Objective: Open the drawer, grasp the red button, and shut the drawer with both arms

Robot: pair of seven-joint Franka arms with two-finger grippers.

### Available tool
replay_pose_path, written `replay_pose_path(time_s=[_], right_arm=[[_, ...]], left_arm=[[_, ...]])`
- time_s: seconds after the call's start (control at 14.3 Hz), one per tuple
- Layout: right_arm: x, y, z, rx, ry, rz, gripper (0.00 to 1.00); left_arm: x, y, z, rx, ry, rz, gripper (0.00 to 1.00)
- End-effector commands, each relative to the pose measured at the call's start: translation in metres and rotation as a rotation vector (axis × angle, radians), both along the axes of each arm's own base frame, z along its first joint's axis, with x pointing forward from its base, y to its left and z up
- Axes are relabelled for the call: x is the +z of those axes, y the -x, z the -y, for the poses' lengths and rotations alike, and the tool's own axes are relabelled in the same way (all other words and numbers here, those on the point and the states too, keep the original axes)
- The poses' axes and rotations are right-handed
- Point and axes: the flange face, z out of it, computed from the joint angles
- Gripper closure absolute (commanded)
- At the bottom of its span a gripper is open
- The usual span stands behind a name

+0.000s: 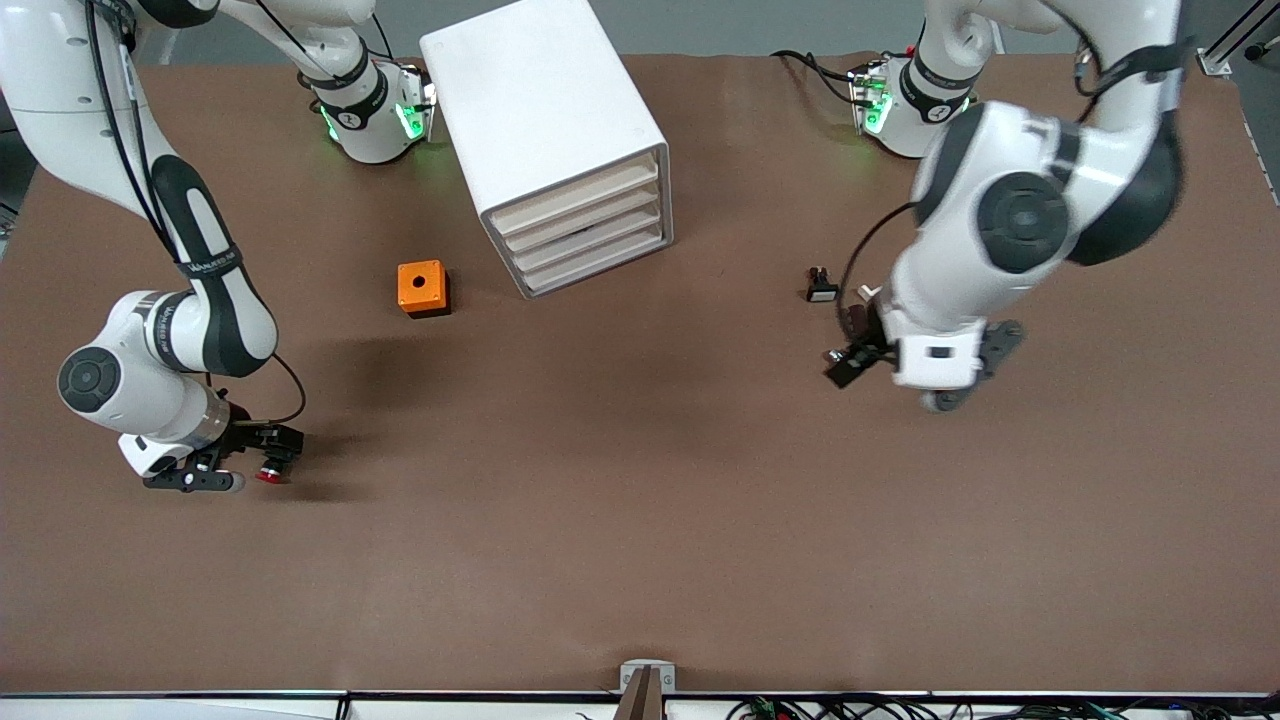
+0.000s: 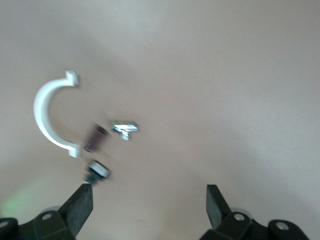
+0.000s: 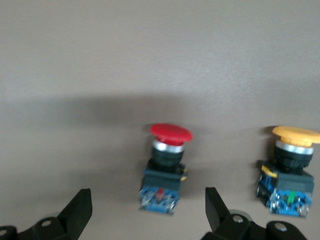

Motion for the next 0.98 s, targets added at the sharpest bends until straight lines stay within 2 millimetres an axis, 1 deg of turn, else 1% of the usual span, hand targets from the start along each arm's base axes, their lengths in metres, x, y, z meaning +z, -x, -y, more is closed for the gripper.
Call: replay_pose_path(time_s=[0.0, 0.07, 0.21, 0.28, 0.35, 0.42, 0.49, 0.63, 0.7, 0.77, 0.84, 0.91], right_arm=[[0.055, 0.005, -0.029, -0.005, 0.010, -0.017, 0.00], [0.073, 0.007, -0.041, -0.033, 0.009, -0.029, 0.00], [0.106, 0.009, -0.073, -0.073, 0.018, -0.070, 0.00], [0.124, 0.008, -0.085, -0.069, 0.019, -0.074, 0.00], [0.141, 0.007, -0.092, -0.045, 0.022, -0.080, 0.00], [0.158, 0.003, -0.096, -0.038, 0.023, -0.085, 0.00], [0.176, 0.000, -0.104, -0.022, 0.027, -0.093, 0.00], [0.207, -0.003, -0.108, -0.010, 0.030, -0.104, 0.00], [0.220, -0.004, -0.105, -0.016, 0.030, -0.109, 0.00], [0.235, -0.006, -0.103, -0.028, 0.021, -0.096, 0.00], [0.248, -0.009, -0.099, -0.027, 0.028, -0.078, 0.00], [0.257, -0.011, -0.094, -0.040, 0.028, -0.075, 0.00]], left_arm=[[0.042, 0.002, -0.046, -0.087, -0.028, 0.008, 0.00], [0.058, 0.006, -0.067, -0.122, -0.042, 0.019, 0.00], [0.078, 0.013, -0.101, -0.176, -0.029, 0.012, 0.00], [0.088, 0.017, -0.121, -0.216, -0.012, 0.005, 0.00], [0.093, 0.020, -0.136, -0.287, 0.007, 0.000, 0.00], [0.101, 0.025, -0.151, -0.334, 0.017, 0.006, 0.00], [0.107, 0.032, -0.163, -0.364, 0.022, 0.014, 0.00], [0.118, 0.045, -0.190, -0.428, 0.031, 0.027, 0.00], [0.125, 0.054, -0.200, -0.473, 0.034, 0.037, 0.00], [0.129, 0.064, -0.206, -0.505, 0.035, 0.040, 0.00], [0.134, 0.074, -0.207, -0.511, 0.031, 0.048, 0.00], [0.138, 0.084, -0.206, -0.515, 0.027, 0.057, 0.00]])
